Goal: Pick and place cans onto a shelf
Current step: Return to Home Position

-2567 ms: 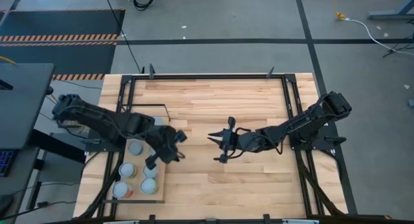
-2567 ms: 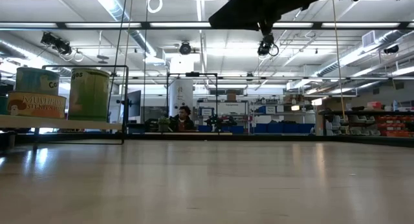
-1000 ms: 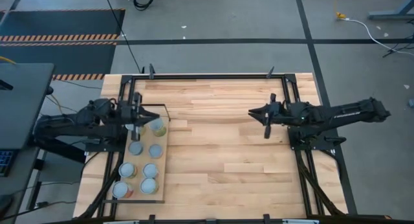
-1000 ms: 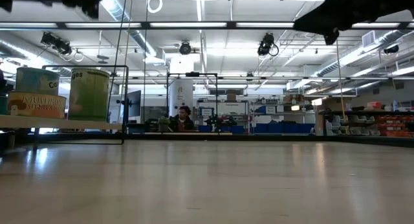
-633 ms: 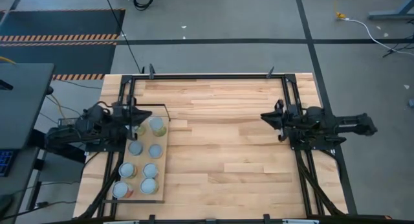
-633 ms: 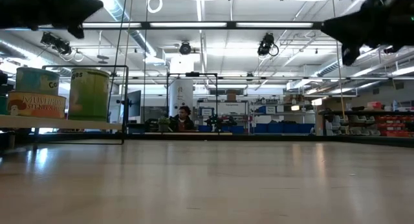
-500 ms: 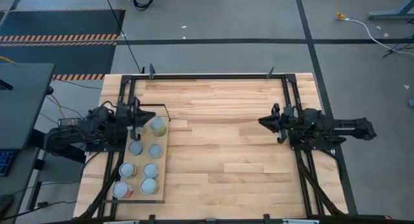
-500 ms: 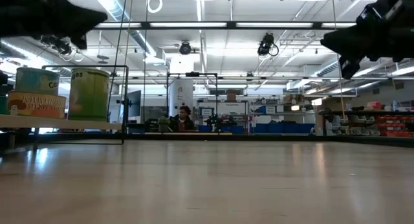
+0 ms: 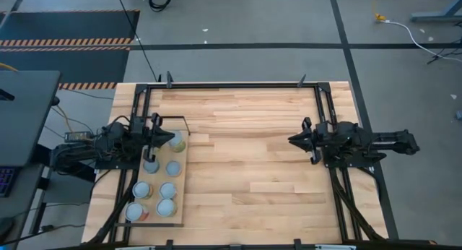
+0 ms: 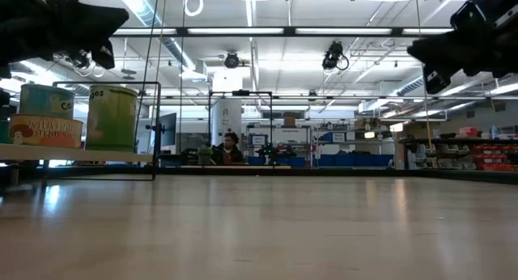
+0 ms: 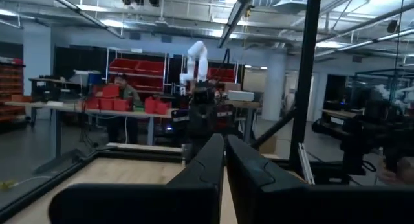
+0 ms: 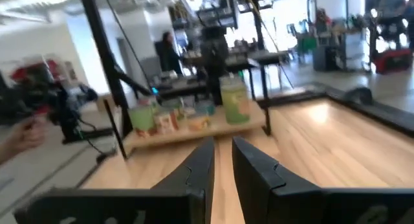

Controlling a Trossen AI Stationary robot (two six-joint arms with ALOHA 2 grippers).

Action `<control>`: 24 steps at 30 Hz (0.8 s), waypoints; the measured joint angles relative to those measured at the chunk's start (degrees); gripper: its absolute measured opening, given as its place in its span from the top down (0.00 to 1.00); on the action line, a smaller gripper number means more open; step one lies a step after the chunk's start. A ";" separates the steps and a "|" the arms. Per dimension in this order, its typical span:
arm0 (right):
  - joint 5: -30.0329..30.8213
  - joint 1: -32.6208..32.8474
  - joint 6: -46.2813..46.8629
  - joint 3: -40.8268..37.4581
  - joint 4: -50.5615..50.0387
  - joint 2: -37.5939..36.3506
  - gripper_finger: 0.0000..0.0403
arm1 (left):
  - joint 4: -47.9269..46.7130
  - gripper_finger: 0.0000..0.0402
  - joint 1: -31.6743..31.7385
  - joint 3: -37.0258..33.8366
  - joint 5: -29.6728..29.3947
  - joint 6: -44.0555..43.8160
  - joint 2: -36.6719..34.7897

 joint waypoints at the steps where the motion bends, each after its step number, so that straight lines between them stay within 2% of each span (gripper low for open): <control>1: 0.34 0.00 0.01 0.00 -1.34 0.00 0.85 | -0.08 0.94 0.00 0.00 0.00 0.22 0.00; 6: -0.03 0.00 0.04 0.00 -4.15 0.28 0.85 | -8.32 0.94 0.00 -0.02 -0.19 2.44 0.02; 9: -0.06 0.00 0.00 0.00 -3.99 0.31 0.85 | -12.42 0.94 0.00 -0.02 -4.47 3.45 0.07; 11: -0.06 0.00 0.02 0.00 -3.99 0.33 0.85 | -12.45 0.94 -0.05 -0.02 -7.51 3.81 0.04; 13: -0.07 0.00 -0.02 0.00 -3.99 0.32 0.85 | -12.52 0.94 0.00 -0.02 -8.73 0.58 0.04; 24: -0.08 0.00 -0.12 0.00 -3.99 0.33 0.85 | -12.56 0.94 0.00 -0.04 -8.78 -1.45 0.04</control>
